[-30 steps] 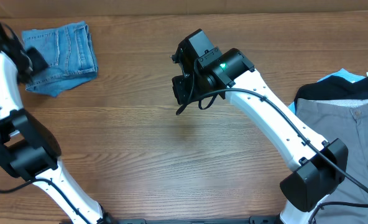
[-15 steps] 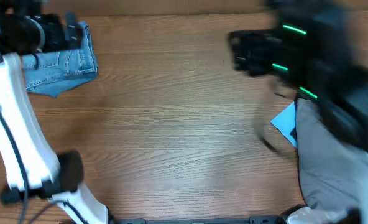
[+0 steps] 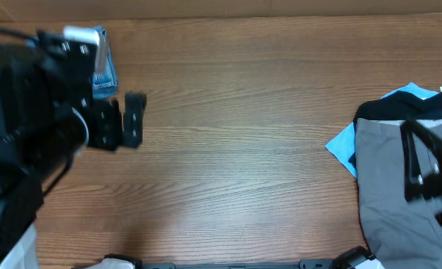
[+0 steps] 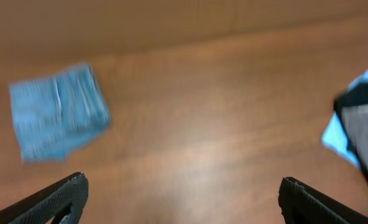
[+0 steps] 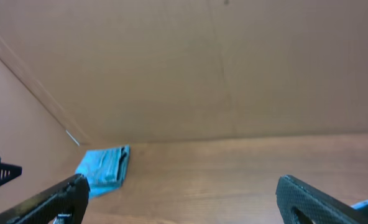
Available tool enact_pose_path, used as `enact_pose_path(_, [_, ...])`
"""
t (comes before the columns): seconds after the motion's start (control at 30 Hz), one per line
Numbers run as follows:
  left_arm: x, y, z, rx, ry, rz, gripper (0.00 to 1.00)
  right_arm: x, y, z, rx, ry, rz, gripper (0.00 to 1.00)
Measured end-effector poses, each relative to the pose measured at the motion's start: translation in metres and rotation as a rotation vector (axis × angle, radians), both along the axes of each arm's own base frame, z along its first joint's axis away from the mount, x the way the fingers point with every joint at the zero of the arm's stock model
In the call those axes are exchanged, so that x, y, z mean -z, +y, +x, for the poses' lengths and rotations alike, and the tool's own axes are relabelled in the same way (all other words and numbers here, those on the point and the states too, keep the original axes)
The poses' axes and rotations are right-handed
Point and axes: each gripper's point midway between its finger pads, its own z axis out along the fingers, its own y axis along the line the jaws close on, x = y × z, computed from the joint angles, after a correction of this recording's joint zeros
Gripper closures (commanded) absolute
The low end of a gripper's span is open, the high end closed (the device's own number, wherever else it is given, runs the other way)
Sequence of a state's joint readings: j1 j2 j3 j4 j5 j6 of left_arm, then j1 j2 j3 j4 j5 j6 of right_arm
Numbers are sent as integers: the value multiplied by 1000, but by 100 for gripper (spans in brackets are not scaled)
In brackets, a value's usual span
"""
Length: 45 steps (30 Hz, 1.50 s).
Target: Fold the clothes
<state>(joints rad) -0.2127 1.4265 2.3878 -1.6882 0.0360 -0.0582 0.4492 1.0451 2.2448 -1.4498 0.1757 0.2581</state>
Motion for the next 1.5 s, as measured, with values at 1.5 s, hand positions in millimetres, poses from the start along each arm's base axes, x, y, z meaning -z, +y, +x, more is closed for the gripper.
enact_pose_path(1.5, [122, -12, 75, -55, 378, 80, 0, 204, -38, 66, 296, -18, 6, 0])
